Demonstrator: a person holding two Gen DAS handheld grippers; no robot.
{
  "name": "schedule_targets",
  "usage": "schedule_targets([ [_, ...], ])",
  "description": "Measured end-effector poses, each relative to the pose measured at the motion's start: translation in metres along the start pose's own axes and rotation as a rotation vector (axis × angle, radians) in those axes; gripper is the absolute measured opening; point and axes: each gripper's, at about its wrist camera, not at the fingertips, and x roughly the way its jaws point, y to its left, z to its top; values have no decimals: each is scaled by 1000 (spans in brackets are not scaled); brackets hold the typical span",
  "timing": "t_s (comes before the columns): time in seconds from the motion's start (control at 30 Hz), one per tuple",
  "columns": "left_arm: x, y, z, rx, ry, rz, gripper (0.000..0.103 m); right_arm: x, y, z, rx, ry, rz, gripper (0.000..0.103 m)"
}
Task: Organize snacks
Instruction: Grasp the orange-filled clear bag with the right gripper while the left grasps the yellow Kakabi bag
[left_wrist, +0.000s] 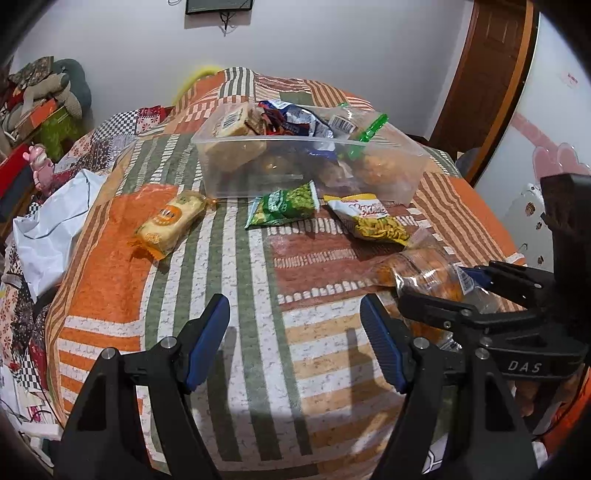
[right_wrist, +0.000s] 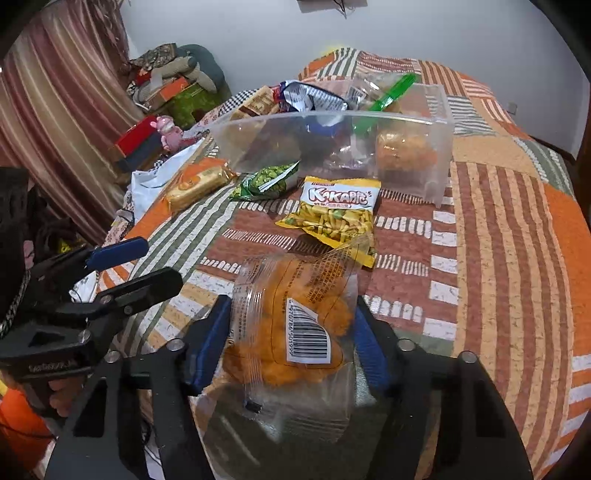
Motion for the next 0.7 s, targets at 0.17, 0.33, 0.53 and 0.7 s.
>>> schedule_targets([
  [0.17, 7, -13, 12, 6, 11, -17, 78, -22, -21, -5, 44, -43, 16, 53],
  [0.33, 18, -32, 28, 28, 20, -36, 83, -51, -52, -5, 80, -102, -29, 53],
  [0.53, 48, -56, 52, 36, 68, -66, 83, -73, -78, 2, 116, -158, -89, 53],
  [0.7, 77, -70, 67, 27, 116, -66, 83, -79, -90, 2, 141, -185, -83, 53],
])
